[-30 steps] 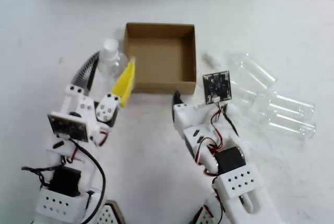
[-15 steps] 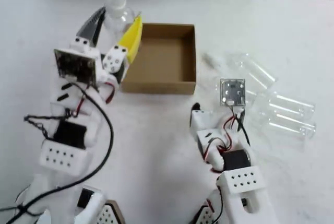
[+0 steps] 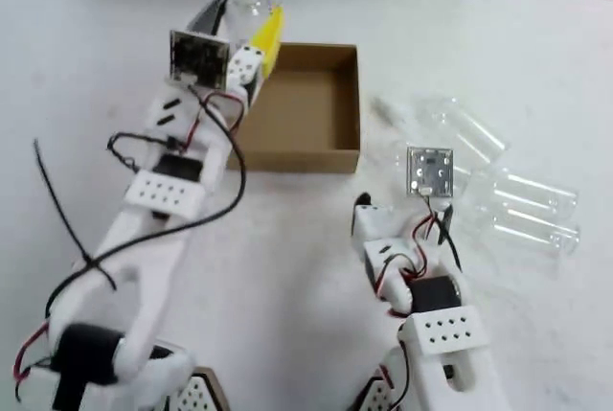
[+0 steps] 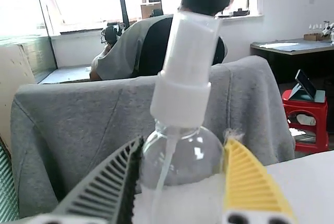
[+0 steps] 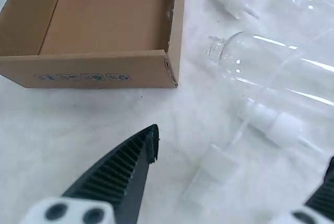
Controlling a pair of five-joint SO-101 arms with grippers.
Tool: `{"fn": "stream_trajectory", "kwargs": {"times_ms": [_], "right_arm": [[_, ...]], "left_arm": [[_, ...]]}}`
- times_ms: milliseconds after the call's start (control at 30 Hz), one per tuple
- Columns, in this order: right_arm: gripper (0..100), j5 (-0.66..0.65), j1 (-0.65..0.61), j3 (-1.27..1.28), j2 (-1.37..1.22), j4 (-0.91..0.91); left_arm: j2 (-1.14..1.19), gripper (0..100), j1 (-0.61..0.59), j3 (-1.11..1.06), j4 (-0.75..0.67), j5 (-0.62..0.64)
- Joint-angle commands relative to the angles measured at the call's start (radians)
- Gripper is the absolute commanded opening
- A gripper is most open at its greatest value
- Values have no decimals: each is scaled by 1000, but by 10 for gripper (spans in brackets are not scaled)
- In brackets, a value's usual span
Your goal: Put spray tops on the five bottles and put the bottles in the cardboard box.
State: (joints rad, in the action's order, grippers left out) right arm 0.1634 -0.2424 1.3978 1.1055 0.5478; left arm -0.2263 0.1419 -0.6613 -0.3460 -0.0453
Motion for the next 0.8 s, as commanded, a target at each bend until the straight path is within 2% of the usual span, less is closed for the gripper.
{"fn": "stream_trajectory", "kwargs": {"times_ms": [0, 67, 200, 767], "right_arm": [[444, -14, 1, -5, 19, -2], [444, -14, 1, -5, 19, -2], [444, -14, 1, -3, 19, -15], [444, -71, 1, 35, 18, -73]], "left_arm": [[113, 52, -18, 155, -31, 2], [186, 16, -19, 187, -78, 2], [317, 23, -22, 219, -181, 2], [694, 23, -38, 468, -189, 2]]}}
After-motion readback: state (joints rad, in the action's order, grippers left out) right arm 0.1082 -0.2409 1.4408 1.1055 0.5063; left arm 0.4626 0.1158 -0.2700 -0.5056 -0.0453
